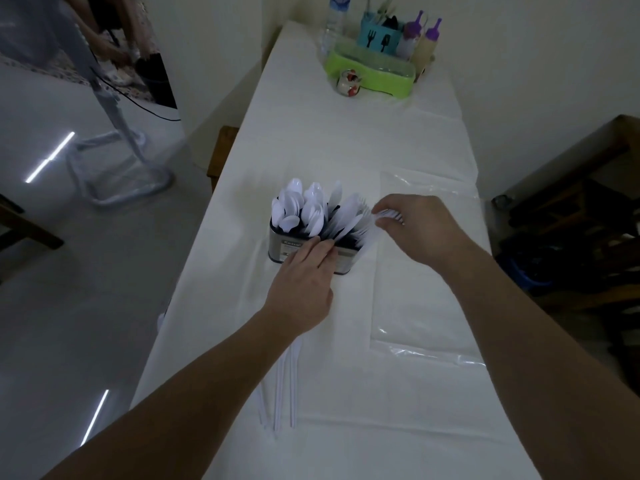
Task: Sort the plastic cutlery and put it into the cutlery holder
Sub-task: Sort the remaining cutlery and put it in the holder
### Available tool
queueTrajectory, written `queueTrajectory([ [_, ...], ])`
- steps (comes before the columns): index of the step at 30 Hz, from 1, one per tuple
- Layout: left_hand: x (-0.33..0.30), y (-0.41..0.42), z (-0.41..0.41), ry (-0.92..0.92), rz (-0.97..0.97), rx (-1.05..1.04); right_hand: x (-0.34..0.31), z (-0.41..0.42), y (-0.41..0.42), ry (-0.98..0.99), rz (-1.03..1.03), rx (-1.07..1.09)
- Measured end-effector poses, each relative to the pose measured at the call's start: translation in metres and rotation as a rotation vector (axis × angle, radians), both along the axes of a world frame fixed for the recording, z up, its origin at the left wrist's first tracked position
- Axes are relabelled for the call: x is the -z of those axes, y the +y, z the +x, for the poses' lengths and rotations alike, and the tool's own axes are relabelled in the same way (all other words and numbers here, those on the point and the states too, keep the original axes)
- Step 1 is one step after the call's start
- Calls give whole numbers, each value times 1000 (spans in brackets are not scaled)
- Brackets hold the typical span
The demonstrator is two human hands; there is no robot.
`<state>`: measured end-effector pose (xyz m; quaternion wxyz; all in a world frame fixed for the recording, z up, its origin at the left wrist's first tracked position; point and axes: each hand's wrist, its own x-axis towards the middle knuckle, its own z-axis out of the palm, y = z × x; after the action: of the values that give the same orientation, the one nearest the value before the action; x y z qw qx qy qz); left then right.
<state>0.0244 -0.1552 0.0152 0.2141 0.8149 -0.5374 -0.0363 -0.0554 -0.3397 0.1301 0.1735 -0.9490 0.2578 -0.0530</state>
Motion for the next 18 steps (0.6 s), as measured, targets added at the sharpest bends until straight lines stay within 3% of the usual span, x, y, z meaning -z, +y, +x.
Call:
queueTrajectory([
  [6,4,3,4,9,-5,39,20,6,4,4,26,33],
  [18,4,-1,3,15,-5,31,-20,4,-19,-36,12,95],
])
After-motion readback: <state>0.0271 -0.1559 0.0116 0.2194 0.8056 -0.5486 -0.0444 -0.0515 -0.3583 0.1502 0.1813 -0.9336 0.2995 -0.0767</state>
